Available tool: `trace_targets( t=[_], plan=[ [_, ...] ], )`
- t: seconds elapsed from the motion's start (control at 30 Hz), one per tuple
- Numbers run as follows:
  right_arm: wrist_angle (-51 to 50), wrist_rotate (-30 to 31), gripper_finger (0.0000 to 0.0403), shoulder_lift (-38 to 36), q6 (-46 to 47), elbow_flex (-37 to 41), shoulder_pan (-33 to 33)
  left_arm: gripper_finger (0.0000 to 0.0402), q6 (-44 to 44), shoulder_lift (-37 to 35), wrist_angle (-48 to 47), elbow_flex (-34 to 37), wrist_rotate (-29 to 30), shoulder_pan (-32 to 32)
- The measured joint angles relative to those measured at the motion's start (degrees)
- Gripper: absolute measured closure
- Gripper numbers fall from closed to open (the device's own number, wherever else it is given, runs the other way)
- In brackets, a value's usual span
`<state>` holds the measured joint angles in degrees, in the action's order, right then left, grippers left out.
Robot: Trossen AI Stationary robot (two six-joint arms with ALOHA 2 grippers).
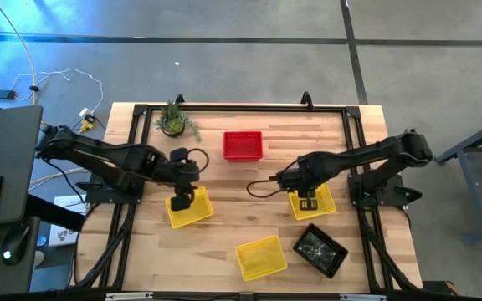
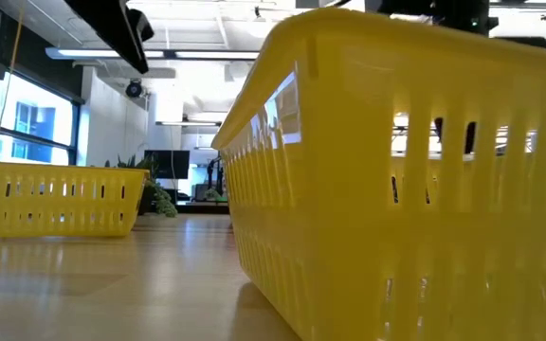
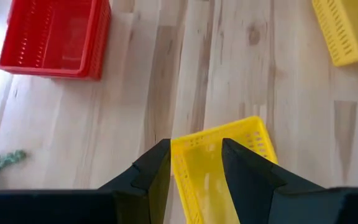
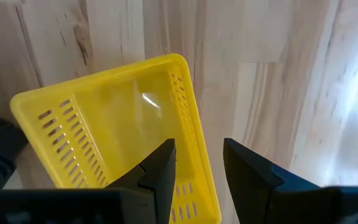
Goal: Stack baskets by color
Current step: Stack the top right yellow basket on top of the bottom yellow basket
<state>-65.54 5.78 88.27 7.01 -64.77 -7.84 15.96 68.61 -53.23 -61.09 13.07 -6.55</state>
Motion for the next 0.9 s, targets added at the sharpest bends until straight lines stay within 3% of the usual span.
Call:
trace_targets(
  t=[0.53,0.67,0.83,0.9],
  plan=[
    [-1.1,1.4,0.0289,12.2,-0.6,0.0,0.9,0.0273,-1.1,-2.9,-0.1,1.4,0.0,0.0],
    [-2.3,1.7,0.0319,14.1,-0.6,0.0,2.2,0.0273,-1.1,-2.9,-0.1,1.4,0.0,0.0],
    [-3.4,1.6,0.0388,14.1,-0.5,0.0,3.9,0.0273,-1.1,-2.9,-0.1,1.4,-0.4,0.0],
    [-3.9,1.4,0.0395,13.8,-0.5,0.0,4.5,0.0273,-1.1,-2.9,-0.1,1.4,-0.4,0.0]
  ],
)
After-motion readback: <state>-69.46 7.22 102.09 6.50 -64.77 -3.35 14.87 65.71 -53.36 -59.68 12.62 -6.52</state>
